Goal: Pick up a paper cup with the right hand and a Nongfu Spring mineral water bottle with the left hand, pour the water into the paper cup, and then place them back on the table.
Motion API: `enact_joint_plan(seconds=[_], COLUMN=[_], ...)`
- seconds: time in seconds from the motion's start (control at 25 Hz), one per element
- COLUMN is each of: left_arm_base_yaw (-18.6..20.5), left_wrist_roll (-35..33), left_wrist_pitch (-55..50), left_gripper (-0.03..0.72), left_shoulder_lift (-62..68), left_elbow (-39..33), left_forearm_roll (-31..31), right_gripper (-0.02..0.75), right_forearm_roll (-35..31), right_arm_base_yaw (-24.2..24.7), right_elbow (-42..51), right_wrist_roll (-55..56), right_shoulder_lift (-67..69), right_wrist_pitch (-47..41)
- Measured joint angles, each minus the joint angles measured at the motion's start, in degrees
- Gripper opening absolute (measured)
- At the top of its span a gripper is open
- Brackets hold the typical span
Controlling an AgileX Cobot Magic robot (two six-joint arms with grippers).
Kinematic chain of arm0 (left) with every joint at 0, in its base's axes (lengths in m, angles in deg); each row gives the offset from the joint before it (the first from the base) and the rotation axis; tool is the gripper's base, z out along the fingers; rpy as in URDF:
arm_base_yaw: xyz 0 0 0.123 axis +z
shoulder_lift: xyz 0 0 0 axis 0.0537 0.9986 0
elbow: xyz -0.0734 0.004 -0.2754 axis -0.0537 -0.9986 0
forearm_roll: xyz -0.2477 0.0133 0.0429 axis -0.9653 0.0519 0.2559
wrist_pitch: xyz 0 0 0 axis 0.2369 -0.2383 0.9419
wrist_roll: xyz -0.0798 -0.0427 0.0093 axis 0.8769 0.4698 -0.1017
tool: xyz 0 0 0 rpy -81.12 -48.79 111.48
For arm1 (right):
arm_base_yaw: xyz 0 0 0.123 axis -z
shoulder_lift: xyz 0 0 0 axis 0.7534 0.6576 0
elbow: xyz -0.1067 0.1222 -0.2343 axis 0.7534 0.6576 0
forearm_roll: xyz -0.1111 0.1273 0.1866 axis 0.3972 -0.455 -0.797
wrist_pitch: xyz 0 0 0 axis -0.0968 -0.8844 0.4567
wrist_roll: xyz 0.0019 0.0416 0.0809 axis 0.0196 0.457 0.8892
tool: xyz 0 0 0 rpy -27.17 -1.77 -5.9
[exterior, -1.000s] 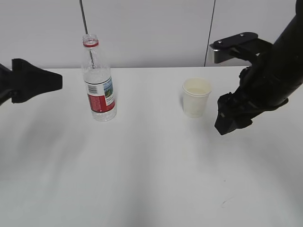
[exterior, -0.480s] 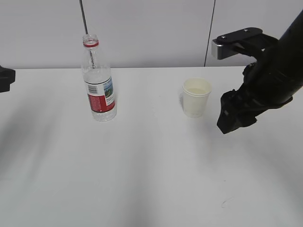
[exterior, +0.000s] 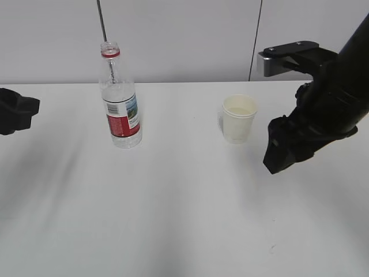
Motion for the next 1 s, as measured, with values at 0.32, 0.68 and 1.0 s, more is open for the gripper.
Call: enact_joint_plan(seconds=[0.32,0.68,1.0], left_arm_base_yaw=[-0.2,-0.2,-0.2], left_wrist_roll=[0.0,1.1,4.4], left_wrist_pitch=[7.3,10.0,15.2], left_gripper=[0.441,0.44,0.438], left_shoulder_lift=[-9.8,-13.7,-13.7], left_elbow=[0.0,0.0,0.0], left_forearm_roll=[0.0,0.2,0.2], right_gripper=[0.585,0.585,0.585], right_forearm_roll=[1.1,1.4,5.2], right_arm_base_yaw=[0.0,0.0,0.0], right_elbow=[0.0,4.6,15.7], right_wrist_roll=[-0.2,0.6,6.0], right_shoulder_lift=[-8.4,-26.0,-44.0], right_wrist_pitch=[-5.6,-7.5,-8.6])
